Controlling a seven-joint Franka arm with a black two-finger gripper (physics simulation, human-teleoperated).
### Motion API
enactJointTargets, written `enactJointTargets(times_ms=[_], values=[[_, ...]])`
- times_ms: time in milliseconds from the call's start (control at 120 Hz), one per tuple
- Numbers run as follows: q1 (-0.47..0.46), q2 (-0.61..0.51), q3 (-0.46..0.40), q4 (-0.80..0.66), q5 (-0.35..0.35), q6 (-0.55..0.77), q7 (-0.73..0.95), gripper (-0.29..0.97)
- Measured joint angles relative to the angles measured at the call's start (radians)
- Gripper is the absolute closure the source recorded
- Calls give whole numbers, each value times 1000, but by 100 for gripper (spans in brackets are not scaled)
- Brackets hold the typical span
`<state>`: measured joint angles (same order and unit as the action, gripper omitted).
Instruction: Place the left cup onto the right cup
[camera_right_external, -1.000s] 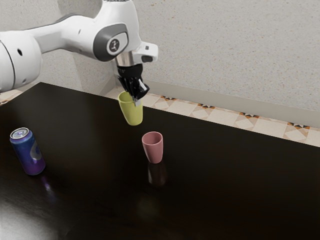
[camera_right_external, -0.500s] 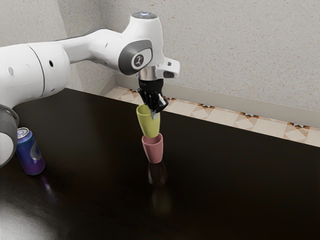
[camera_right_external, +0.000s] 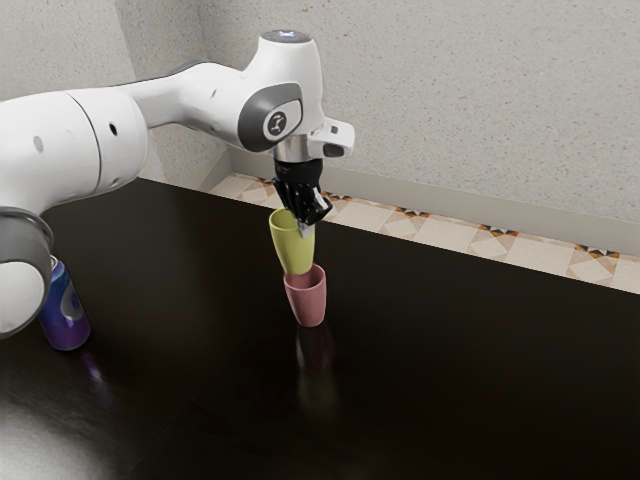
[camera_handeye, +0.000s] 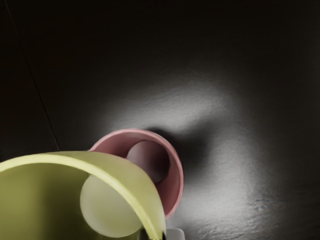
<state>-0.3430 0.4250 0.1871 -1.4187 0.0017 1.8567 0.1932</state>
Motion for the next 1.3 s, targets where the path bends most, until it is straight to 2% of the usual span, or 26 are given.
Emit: enactJointTargets(times_ms=[883, 950, 1133, 1300], values=[[-2, 70, -11, 9, -14, 14, 2, 78], [-3, 69, -11, 9, -18, 14, 1, 72], [-2, 65, -9, 9, -38, 14, 2, 34], [-5, 25, -5, 1, -43, 12, 3, 17]])
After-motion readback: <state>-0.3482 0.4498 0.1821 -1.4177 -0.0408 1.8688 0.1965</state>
